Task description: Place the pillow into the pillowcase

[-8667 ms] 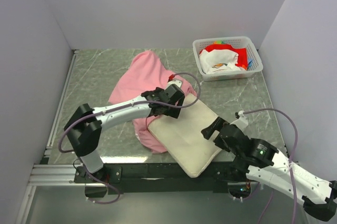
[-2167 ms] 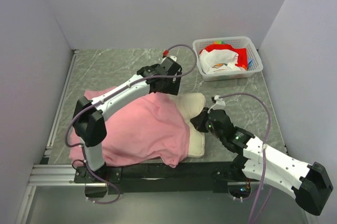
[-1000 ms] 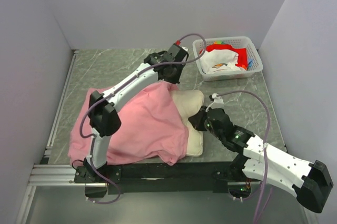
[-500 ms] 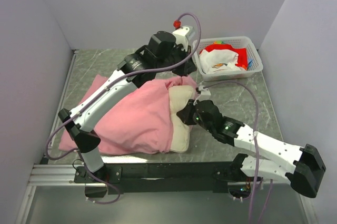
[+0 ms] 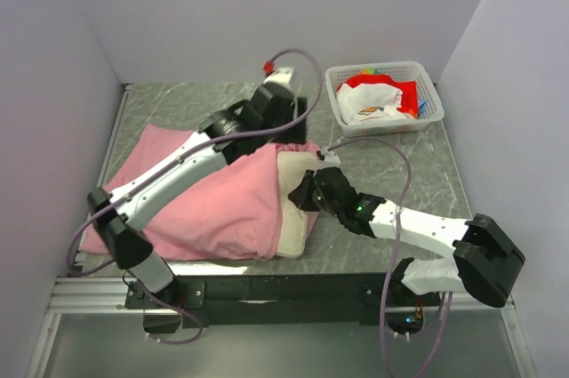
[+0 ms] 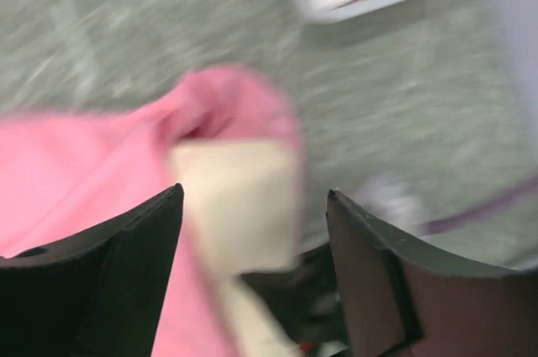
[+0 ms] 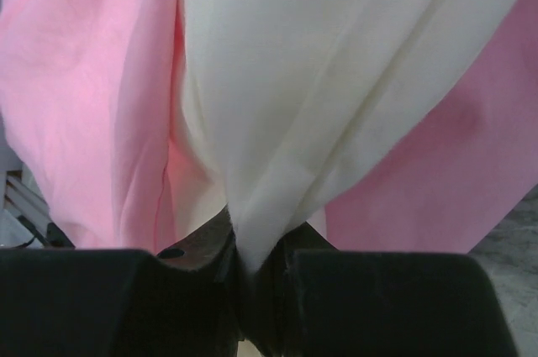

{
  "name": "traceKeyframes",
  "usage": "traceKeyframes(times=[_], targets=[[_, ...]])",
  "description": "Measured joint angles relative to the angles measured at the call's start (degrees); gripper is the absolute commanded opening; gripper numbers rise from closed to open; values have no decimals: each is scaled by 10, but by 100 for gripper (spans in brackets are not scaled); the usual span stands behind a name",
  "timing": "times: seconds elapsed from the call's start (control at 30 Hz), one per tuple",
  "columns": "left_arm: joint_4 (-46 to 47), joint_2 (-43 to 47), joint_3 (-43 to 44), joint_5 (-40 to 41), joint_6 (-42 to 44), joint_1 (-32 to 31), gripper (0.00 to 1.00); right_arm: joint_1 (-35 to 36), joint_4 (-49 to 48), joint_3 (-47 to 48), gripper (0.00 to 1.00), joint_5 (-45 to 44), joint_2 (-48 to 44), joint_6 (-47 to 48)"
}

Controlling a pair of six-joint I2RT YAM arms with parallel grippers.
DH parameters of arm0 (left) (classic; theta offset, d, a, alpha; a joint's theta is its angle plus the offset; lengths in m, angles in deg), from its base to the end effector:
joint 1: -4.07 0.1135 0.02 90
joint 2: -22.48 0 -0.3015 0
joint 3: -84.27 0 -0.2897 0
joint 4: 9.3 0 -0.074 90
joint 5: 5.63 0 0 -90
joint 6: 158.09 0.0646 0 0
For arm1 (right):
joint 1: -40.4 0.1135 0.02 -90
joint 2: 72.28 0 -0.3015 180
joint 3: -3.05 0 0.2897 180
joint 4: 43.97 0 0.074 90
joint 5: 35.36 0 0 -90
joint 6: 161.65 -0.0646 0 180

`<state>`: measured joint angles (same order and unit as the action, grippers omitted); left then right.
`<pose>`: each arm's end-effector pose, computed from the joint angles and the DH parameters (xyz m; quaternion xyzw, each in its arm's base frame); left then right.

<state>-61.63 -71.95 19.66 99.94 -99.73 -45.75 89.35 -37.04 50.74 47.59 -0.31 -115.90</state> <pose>0.2908 -0.3174 0.4468 0.0710 0.8635 -0.2270 0.4447 0.2088 0.2277 0.2095 -0.0055 0.8701 0.3191 0.3755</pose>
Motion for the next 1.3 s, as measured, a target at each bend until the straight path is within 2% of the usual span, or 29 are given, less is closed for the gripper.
traceKeyframes(times=[0.1, 0.17, 0.27, 0.43, 0.53, 0.6, 0.63, 0.67, 0.7, 0.9, 1.1, 1.2, 1.3], targets=[[-33, 69, -120, 65, -19, 2, 80, 0, -3, -2, 0, 0, -8, -11], [-48, 103, -174, 82, -26, 1, 87, 0, -6, -2, 0, 0, -9, -17], [-50, 134, -240, 92, -35, -8, 90, 0, -6, -2, 0, 0, -9, -24], [-47, 135, -320, 82, -46, -45, 92, -1, -5, -2, 0, 0, -9, -31], [-33, 135, -344, 67, -46, -62, 84, -2, -5, -2, 0, 1, -9, -33], [-24, 133, -348, 61, -47, -69, 63, -2, -5, -2, 0, 1, -9, -34], [-17, 130, -348, 58, -48, -71, 43, -2, -5, -2, 0, 1, -9, -35], [-11, 126, -348, 57, -48, -72, 12, -3, -5, -2, 0, 1, -9, -35], [-5, 120, -348, 58, -47, -72, 1, -3, -5, -2, 0, 1, -9, -35], [-14, 75, -314, 61, -10, -76, 1, -7, -3, -2, 0, 7, -19, -38], [-39, 29, -78, 12, 71, -132, 1, -10, -1, 8, 0, -7, -33, -42], [-21, 39, -29, -25, 98, -152, 1, -8, -24, 17, 0, -7, -25, -44], [-22, 57, -31, -36, 110, -144, 1, -8, -54, 28, 0, -7, 2, -50]])
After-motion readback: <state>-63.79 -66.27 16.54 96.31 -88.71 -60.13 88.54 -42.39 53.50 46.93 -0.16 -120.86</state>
